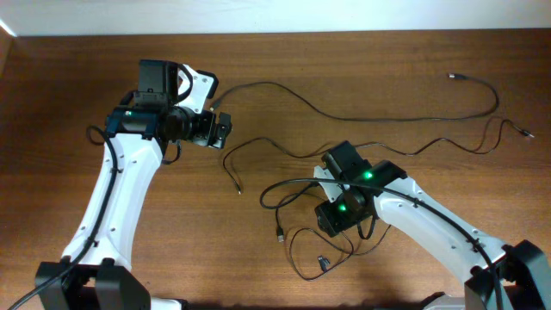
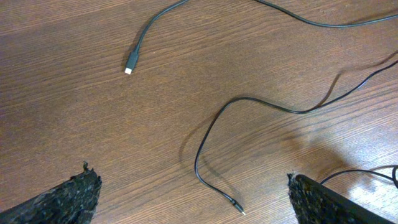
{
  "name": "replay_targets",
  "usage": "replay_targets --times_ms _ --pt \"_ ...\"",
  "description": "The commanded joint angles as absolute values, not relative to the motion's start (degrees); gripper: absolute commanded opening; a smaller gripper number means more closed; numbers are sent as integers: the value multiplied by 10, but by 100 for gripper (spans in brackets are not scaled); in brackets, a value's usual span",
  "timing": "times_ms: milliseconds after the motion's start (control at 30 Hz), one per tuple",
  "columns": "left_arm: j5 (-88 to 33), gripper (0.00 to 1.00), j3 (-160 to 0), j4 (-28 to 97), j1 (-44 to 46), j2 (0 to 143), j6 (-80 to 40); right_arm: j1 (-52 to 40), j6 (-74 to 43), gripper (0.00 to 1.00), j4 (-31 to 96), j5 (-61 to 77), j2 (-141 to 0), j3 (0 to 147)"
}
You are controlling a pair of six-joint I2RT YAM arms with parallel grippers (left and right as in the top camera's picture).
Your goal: Untangle cables
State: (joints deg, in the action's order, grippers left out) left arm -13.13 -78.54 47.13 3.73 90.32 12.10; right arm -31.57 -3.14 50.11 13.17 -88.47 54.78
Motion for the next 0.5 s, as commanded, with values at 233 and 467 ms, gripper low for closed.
replay_targets --times_ms 233,467 --pt "-138 99 -788 471 36 892 112 -320 -35 10 503 129 -886 545" --pt "-137 99 -788 472 36 892 112 -307 -34 4 579 129 -884 639"
